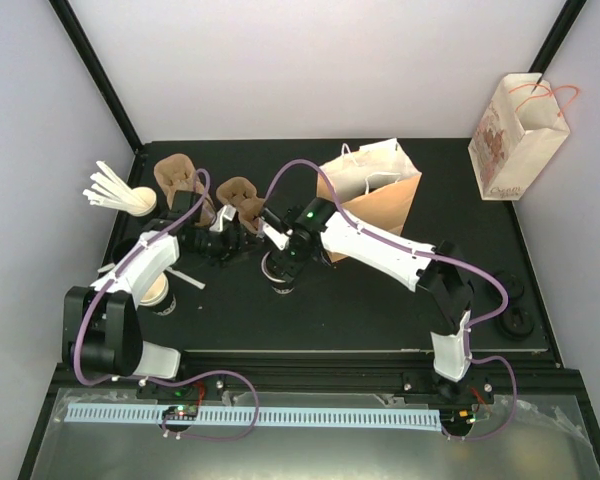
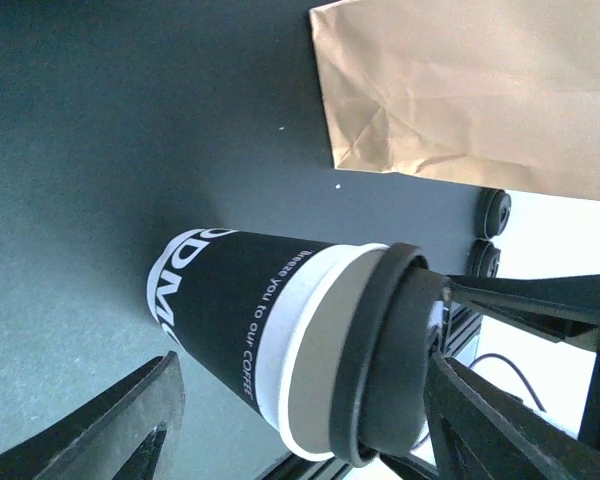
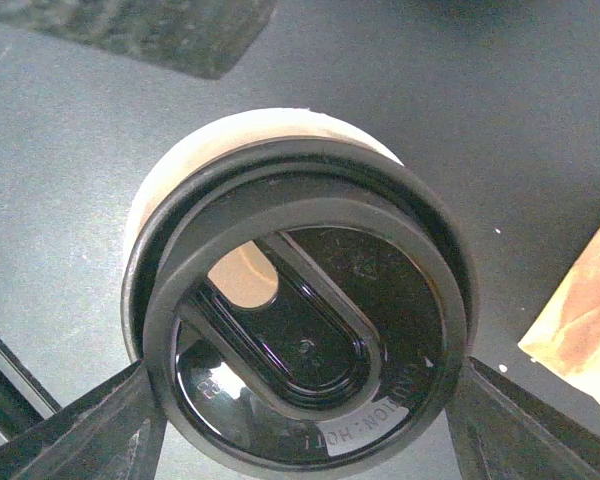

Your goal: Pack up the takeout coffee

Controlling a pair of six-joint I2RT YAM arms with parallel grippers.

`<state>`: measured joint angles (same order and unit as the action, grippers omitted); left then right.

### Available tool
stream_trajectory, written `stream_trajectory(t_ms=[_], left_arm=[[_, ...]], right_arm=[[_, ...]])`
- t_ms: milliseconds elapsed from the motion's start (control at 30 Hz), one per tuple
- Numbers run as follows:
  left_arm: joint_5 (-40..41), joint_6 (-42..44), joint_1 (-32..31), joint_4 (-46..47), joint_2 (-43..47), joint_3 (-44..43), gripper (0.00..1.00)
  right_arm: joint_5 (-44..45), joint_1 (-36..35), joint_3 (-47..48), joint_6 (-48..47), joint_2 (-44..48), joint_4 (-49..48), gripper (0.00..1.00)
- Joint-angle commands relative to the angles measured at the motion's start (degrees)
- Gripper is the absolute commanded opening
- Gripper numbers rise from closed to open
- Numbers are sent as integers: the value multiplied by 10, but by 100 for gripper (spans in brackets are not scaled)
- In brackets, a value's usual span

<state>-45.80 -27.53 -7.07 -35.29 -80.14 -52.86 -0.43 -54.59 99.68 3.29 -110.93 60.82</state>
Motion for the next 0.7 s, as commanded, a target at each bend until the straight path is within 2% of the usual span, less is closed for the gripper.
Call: stream_trajectory(t_ms=[0,233,667], left_arm=[[-37,-20,27,25,14,23,68],[-54,-23,44,32,16,44,69],[-78,-19,52,38,-2,59,66]], right_arm=[[22,-13,25,-7,8,2,76],[75,-17,34,3,13,14,76],[38,-25,35,-12,-3,10,77]])
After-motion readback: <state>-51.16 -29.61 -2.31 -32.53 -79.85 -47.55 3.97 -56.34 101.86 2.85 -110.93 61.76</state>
